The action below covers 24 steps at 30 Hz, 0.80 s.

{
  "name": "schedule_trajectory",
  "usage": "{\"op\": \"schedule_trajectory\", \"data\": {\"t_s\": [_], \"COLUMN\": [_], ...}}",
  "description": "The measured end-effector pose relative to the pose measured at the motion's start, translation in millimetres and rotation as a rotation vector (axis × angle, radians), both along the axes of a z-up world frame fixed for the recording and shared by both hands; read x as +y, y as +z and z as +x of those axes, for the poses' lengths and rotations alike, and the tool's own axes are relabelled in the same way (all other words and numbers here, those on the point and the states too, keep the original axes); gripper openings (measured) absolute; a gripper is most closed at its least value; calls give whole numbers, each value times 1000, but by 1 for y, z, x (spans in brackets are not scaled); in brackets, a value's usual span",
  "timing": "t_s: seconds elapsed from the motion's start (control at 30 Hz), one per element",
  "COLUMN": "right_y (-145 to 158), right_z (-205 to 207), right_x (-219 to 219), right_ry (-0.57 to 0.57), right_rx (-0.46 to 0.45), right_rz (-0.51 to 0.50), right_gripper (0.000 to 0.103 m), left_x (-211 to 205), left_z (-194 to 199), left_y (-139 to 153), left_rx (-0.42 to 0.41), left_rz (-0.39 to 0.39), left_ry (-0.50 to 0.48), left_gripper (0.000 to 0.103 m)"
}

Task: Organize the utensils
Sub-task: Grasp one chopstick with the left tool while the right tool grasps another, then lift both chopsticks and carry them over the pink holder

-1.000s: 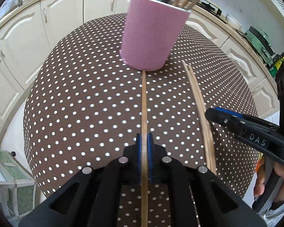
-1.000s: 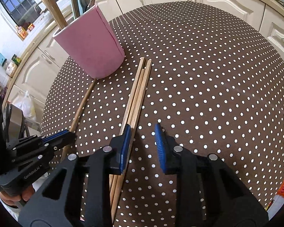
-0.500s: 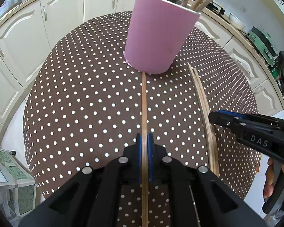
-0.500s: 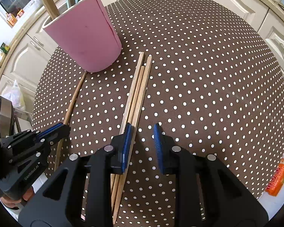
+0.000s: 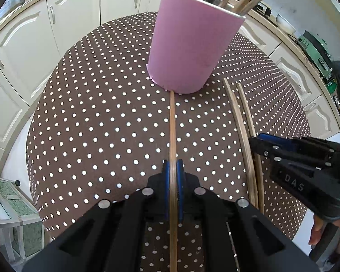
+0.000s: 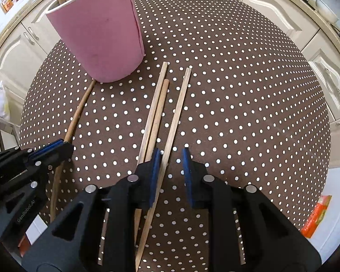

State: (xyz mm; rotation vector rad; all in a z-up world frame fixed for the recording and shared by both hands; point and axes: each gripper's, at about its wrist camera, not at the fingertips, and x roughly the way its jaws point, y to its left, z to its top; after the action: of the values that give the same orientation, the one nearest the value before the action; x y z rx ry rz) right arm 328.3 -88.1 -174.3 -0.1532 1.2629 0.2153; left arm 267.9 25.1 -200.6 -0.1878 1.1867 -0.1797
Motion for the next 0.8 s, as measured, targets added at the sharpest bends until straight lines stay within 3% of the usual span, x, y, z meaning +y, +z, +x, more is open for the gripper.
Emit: {"op": "schedule_trajectory", "data": {"t_s": [0.1, 0.37, 0.67, 0.8], "right_y": [0, 4, 47, 67], "right_z": [-3, -11, -43, -57], "right_x": [-6, -29, -75, -84], "right_ry": [-12, -58, -89, -74], "right_rx": [-35, -126, -343, -435], "right_rz": [26, 139, 385, 475], "right_gripper": [7, 6, 6, 6], "left_x": [4, 16, 16, 8], "left_z": [1, -12, -56, -75], "left_y": [-1, 5, 34, 60], "left_rx": [-12, -97, -219, -319], "left_rz": [-21, -71, -134, -165], "left_ry": [-13, 9, -31, -82], "left_gripper": [6, 6, 6, 6]}}
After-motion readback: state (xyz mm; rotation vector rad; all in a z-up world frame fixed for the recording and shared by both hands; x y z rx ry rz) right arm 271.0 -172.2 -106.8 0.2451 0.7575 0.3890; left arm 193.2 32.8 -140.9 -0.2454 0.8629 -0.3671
